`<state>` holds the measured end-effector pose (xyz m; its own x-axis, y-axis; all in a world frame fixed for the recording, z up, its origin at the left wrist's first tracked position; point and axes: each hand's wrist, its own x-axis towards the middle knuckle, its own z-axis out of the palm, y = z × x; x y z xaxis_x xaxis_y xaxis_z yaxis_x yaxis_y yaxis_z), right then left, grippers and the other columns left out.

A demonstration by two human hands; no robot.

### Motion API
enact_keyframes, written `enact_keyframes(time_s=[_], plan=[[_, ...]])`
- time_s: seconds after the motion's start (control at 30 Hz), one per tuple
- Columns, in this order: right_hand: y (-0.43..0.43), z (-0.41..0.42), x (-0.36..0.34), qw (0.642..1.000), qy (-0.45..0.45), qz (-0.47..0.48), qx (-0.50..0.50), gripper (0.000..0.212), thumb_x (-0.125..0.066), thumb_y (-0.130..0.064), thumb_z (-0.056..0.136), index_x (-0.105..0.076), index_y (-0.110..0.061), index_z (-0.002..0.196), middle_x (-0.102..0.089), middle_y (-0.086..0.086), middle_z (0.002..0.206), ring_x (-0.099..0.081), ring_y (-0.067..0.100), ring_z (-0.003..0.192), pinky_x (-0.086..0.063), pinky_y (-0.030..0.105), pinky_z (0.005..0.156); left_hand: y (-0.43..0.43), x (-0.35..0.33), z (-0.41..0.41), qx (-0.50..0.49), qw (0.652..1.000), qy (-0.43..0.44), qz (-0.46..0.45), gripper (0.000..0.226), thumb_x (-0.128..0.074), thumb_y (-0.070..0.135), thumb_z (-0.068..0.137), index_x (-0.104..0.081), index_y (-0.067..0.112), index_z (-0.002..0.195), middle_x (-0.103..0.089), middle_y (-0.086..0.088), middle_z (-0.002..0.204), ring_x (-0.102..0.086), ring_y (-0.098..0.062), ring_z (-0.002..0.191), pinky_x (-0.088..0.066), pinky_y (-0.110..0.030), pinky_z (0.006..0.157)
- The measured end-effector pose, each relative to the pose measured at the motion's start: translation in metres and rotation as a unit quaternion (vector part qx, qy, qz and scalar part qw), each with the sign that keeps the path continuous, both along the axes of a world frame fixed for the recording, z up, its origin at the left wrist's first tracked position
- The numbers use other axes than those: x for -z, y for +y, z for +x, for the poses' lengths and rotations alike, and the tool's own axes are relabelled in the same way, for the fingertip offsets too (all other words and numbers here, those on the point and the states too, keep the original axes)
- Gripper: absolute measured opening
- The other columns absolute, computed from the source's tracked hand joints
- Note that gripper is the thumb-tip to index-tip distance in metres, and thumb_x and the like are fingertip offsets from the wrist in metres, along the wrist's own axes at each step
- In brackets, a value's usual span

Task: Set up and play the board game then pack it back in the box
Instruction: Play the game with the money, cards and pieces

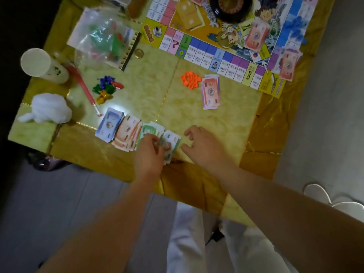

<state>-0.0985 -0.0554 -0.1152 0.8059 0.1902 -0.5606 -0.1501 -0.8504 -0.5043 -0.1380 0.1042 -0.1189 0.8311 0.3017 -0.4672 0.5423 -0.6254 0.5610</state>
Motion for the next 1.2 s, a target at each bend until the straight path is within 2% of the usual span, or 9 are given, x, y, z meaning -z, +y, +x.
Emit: enact_keyframes(time_s=[0.1,0.2,0.37,0.5,0.7,0.83,0.93,1.07,1.2], plan=[[0.03,-0.011,0.008,0.996,-0.079,-0.04,-0.027,0.053,-0.065,-0.047,0.082,-0.049,-0.017,0.122,-0.049,0.005,0.117,-0.052,0.027,0.103,-0.047,0.042,0.084,0.02,0.011,-0.008,0.003,1.0,0.014,-0.008,0.026,-0.05,0.009,0.094,-0.053,0.01,0.119,-0.056,-0.005,0.094,-0.054,-0.018,0.079,-0.04,-0.028,0.061],[0.053,-0.021,0.016,0.991,-0.082,-0.092,-0.044,0.071,-0.072,-0.048,0.076,-0.041,-0.01,0.128,-0.04,0.009,0.125,-0.041,0.027,0.115,-0.039,0.035,0.09,0.025,0.016,-0.01,-0.003,0.999,0.018,-0.043,0.026,-0.047,0.003,0.093,-0.053,0.008,0.118,-0.049,0.003,0.086,-0.049,-0.015,0.08,-0.037,-0.024,0.063],[0.072,-0.029,0.026,0.967,-0.145,-0.198,-0.071,0.063,-0.076,-0.029,0.072,-0.045,-0.009,0.122,-0.046,0.01,0.118,-0.045,0.028,0.108,-0.039,0.035,0.084,0.026,0.02,-0.005,-0.02,0.997,0.02,-0.069,0.025,-0.043,-0.002,0.092,-0.052,0.004,0.114,-0.051,-0.005,0.098,-0.05,-0.018,0.087,-0.037,-0.025,0.075],[0.071,-0.021,0.025,0.967,-0.135,-0.194,-0.095,0.066,-0.077,-0.034,0.072,-0.044,-0.008,0.122,-0.044,0.012,0.121,-0.044,0.03,0.11,-0.038,0.035,0.087,0.027,0.022,-0.001,-0.039,0.995,0.035,-0.082,0.021,-0.044,-0.001,0.093,-0.051,0.005,0.112,-0.051,-0.007,0.098,-0.051,-0.02,0.084,-0.042,-0.03,0.074],[0.07,-0.015,0.024,0.974,-0.11,-0.181,-0.081,0.073,-0.08,-0.038,0.068,-0.043,-0.005,0.121,-0.042,0.013,0.121,-0.041,0.03,0.11,-0.036,0.035,0.09,0.028,0.024,0.0,-0.038,0.994,0.053,-0.087,0.022,-0.042,-0.001,0.091,-0.05,0.009,0.109,-0.051,-0.009,0.104,-0.051,-0.02,0.087,-0.041,-0.03,0.073],[0.071,-0.02,0.022,0.986,-0.086,-0.135,-0.049,0.071,-0.081,-0.032,0.071,-0.04,-0.007,0.123,-0.046,0.012,0.12,-0.044,0.028,0.11,-0.038,0.034,0.087,0.028,0.022,0.0,-0.024,0.995,0.053,-0.078,0.025,-0.043,-0.002,0.092,-0.05,0.007,0.114,-0.05,-0.01,0.112,-0.051,-0.021,0.096,-0.044,-0.031,0.082],[0.068,-0.021,0.022,0.989,-0.075,-0.121,-0.036,0.072,-0.08,-0.038,0.073,-0.04,-0.009,0.126,-0.049,0.009,0.121,-0.048,0.027,0.112,-0.038,0.034,0.09,0.028,0.019,-0.003,0.018,0.998,0.037,-0.057,0.028,-0.048,-0.001,0.091,-0.051,0.006,0.118,-0.046,-0.008,0.113,-0.051,-0.023,0.099,-0.045,-0.034,0.09],[0.057,-0.02,0.021,0.988,-0.068,-0.132,-0.048,0.077,-0.078,-0.047,0.072,-0.039,-0.012,0.128,-0.047,0.007,0.123,-0.046,0.025,0.115,-0.037,0.033,0.092,0.029,0.018,-0.013,0.063,0.997,0.021,-0.038,0.028,-0.055,0.002,0.09,-0.054,0.012,0.117,-0.04,-0.005,0.111,-0.053,-0.022,0.09,-0.048,-0.03,0.082],[0.04,-0.021,0.018,0.977,-0.082,-0.176,-0.088,0.073,-0.074,-0.054,0.073,-0.041,-0.012,0.124,-0.043,0.006,0.122,-0.042,0.025,0.113,-0.037,0.033,0.091,0.027,0.019,-0.014,0.067,0.997,0.029,-0.032,0.03,-0.058,0.002,0.089,-0.054,0.015,0.116,-0.04,-0.006,0.113,-0.055,-0.025,0.093,-0.05,-0.032,0.082]])
